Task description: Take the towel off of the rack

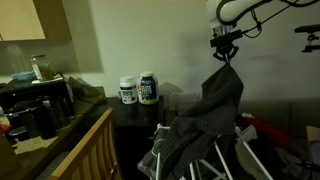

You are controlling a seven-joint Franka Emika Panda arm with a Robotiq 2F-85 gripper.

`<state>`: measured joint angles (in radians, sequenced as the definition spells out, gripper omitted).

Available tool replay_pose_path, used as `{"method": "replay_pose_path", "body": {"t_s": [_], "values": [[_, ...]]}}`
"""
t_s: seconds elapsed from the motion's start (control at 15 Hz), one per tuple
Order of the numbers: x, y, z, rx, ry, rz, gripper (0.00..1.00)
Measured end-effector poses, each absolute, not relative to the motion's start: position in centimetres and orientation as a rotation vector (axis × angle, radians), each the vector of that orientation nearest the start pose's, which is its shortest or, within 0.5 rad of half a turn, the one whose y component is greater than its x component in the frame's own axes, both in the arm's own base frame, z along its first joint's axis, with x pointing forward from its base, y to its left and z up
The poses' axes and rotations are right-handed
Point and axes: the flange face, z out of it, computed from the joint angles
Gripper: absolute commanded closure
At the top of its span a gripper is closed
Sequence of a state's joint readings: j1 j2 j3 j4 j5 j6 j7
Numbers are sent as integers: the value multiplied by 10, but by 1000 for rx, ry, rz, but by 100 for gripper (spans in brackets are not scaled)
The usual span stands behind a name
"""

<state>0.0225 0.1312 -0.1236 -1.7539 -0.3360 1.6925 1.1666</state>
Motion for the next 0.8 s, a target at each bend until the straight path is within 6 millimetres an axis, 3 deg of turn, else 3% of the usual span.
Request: {"method": "replay_pose_path", "body": {"t_s": [0.8], "values": [[579, -83, 469, -2940, 1978, 2, 99]]}}
